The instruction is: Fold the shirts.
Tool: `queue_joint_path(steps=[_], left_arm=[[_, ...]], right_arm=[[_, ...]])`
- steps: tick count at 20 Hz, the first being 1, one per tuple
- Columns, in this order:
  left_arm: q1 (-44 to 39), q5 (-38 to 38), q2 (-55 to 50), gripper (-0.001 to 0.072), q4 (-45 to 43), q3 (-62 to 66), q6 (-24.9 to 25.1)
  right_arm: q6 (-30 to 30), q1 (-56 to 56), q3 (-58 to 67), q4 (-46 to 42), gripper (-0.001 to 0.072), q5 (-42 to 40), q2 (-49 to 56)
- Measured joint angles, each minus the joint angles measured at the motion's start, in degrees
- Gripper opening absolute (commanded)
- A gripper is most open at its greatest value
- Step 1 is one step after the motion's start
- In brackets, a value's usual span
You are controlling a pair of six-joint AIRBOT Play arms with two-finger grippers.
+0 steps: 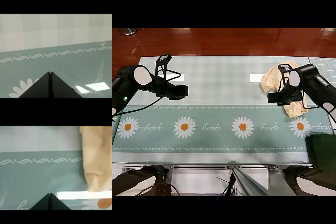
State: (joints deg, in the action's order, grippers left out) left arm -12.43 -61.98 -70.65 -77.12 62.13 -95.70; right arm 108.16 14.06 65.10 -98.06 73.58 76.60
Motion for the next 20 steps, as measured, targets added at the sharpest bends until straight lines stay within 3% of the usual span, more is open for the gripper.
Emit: queue_joint_path(steps=[15,20], left_arm=[[0.0,0.0,0.0,0.0026,0.0,0.0,0.0],[0.0,1.7,-0.1,0.0027,0.0,0.0,0.0]], right_arm=[[0.0,0.0,0.0,0.0,0.0017,-0.4,0.0],[0.0,0.0,0.0,-0.1,0.0017,-8.6,0.0]])
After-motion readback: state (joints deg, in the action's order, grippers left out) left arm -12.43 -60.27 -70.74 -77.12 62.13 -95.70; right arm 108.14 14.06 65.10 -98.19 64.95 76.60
